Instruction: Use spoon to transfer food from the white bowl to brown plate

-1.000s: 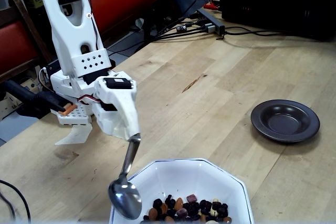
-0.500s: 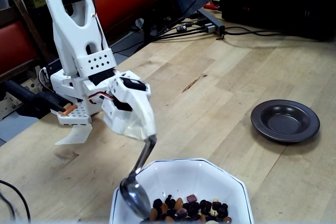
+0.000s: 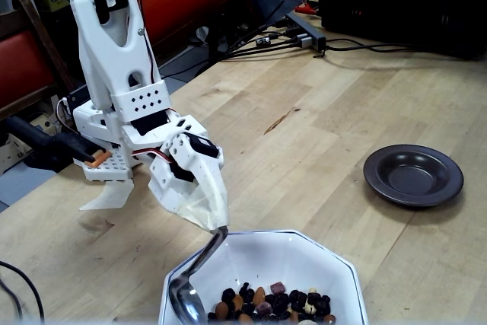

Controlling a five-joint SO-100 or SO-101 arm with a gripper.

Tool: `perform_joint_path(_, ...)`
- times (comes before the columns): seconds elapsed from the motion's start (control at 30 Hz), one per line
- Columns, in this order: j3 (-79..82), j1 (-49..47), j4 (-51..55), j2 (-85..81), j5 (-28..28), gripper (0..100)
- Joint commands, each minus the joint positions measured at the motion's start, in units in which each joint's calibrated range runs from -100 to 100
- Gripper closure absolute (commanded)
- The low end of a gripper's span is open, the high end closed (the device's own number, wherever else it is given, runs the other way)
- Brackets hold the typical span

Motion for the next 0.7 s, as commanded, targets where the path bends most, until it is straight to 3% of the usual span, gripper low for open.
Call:
perform_joint_path(0.0, -0.5, -0.4, -0.9, -0.5, 0.1, 98)
perform_joint_path(0.67, -1.5, -0.4, -0.9, 10.6, 0.1, 98)
